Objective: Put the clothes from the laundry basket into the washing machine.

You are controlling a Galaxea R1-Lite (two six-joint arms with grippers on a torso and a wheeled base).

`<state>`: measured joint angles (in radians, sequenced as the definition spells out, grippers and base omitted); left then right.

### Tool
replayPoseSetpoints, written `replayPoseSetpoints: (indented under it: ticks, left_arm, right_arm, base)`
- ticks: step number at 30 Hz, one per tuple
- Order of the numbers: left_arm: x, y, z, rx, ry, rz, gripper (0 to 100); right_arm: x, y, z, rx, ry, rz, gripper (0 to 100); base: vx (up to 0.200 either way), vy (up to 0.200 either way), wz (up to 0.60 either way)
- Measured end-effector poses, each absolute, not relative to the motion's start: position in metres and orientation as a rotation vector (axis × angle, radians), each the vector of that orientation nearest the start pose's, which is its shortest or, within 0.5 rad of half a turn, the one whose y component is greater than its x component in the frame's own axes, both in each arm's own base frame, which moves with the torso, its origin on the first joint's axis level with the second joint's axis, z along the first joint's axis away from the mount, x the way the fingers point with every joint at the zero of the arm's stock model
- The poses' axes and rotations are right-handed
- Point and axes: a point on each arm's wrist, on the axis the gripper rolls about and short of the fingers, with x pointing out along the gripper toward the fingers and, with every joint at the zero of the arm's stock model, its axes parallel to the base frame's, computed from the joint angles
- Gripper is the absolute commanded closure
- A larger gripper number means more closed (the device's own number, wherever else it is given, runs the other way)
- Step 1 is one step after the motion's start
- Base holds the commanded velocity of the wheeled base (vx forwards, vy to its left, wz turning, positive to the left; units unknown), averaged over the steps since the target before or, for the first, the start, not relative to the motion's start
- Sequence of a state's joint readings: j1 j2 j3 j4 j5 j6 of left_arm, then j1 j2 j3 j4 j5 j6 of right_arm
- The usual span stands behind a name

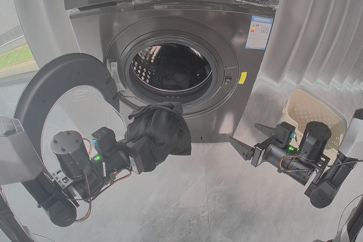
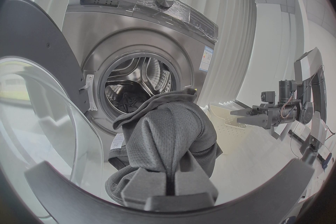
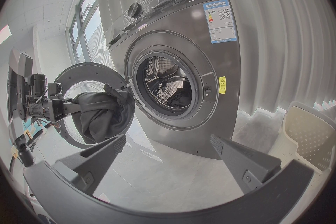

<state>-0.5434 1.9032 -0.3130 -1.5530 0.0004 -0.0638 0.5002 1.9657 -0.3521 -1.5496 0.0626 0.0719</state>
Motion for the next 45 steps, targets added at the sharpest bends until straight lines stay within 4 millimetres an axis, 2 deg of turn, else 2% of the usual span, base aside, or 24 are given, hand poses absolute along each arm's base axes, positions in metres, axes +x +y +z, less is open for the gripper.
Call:
replayPoseSetpoints:
  ticks: [14, 23, 32, 41, 45]
  left_arm:
    - [0.239, -0.143, 0.111, -0.071, 0.016, -0.506, 100]
    - [0.240, -0.143, 0.106, -0.067, 0.034, -0.505, 100]
    - [0.244, -0.146, 0.097, -0.056, 0.063, -0.461, 100]
    - [0.245, -0.147, 0.092, -0.051, 0.078, -0.462, 100]
    - [0.245, -0.147, 0.092, -0.049, 0.080, -0.463, 100]
  right_arm:
    - [0.246, 0.144, 0.091, 0.063, 0.093, 0.583, 0]
    - [0.245, 0.146, 0.091, 0.063, 0.096, 0.589, 0]
    - [0.245, 0.146, 0.091, 0.064, 0.095, 0.590, 0]
    - [0.244, 0.146, 0.090, 0.063, 0.099, 0.591, 0]
    - [0.244, 0.146, 0.090, 0.063, 0.099, 0.591, 0]
  base:
    - [0.000, 0.000, 0.00]
    - [0.200, 0.000, 0.00]
    - [0.000, 0.000, 0.00]
    - [0.200, 0.000, 0.00]
    - [0.000, 0.000, 0.00]
